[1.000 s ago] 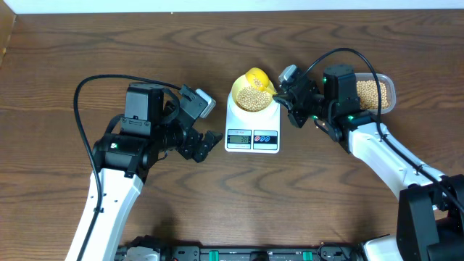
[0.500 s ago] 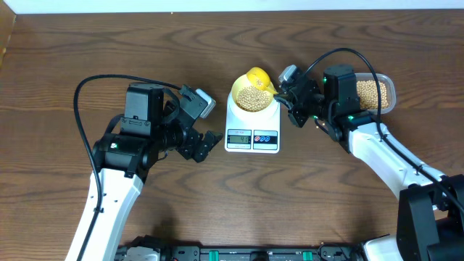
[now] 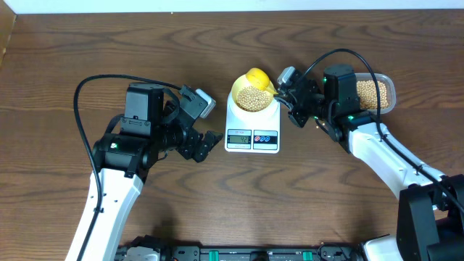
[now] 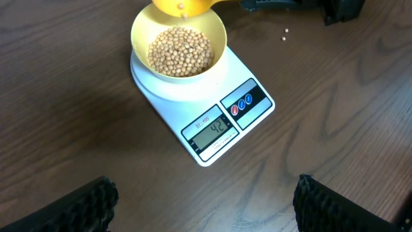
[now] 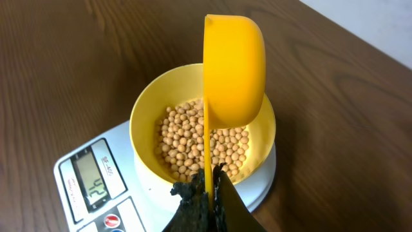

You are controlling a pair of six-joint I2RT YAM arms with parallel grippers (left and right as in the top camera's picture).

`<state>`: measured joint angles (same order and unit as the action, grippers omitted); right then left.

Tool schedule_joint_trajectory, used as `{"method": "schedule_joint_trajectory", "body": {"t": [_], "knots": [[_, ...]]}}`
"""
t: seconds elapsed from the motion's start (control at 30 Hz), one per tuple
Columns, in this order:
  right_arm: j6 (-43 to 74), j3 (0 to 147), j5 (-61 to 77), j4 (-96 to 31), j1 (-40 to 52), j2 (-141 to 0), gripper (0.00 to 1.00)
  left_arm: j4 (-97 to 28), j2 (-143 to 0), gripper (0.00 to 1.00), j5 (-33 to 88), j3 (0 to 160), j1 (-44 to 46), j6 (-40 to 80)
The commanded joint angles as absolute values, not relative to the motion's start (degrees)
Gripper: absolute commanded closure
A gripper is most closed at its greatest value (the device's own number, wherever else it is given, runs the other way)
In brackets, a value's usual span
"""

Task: Scoop item into bowl and weigh 50g on scale
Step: 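Tilt the scoop with the right gripper to pour soybeans into the bowl, then carry the empty scoop back right to the soybean tub with the right gripper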

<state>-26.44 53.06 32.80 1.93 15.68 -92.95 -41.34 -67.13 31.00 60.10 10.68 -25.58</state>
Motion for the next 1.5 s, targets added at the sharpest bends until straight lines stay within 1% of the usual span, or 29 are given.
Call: {"method": "schedule_joint_trajectory", "body": {"t": [0.0, 0.3, 0.43, 0.67, 0.77, 1.0, 1.2, 1.47], "knots": [[-30.61, 53.12, 32.88, 1.93, 15.97, -93.34, 0.99, -41.28, -67.35, 0.11, 31.48, 59.83, 10.83, -26.33], [-30.39, 53.12, 31.64, 1.98, 15.97, -93.34, 0.99, -41.28, -67.35, 0.11, 31.48, 59.83, 10.83, -26.33], [-26.22, 53.19, 31.62, 2.2, 15.97, -93.23, 0.99, -41.28, -67.35, 0.11, 31.48, 59.83, 10.83, -26.33], [-14.94, 53.25, 28.6, 1.65, 15.29, -90.94, 0.99, -41.28, -67.35, 0.11, 31.48, 59.83, 10.83, -26.33], [-14.13, 53.25, 25.41, 0.36, 14.83, -88.47, 0.99, -41.28, -67.35, 0.11, 31.48, 59.83, 10.83, -26.33], [-14.09, 53.25, 17.19, -7.79, 12.53, -79.68, 0.99, -41.28, -67.35, 0.11, 31.48, 59.83, 10.85, -26.33], [-11.16, 53.23, 11.09, -17.1, 7.44, -72.4, 0.99, -41.28, -67.35, 0.11, 31.48, 59.83, 10.83, -26.33], [-9.26, 53.23, 10.61, -27.38, -1.1, -69.65, 0.99, -41.28, -67.35, 0.11, 31.48, 59.83, 10.83, -26.33]]}}
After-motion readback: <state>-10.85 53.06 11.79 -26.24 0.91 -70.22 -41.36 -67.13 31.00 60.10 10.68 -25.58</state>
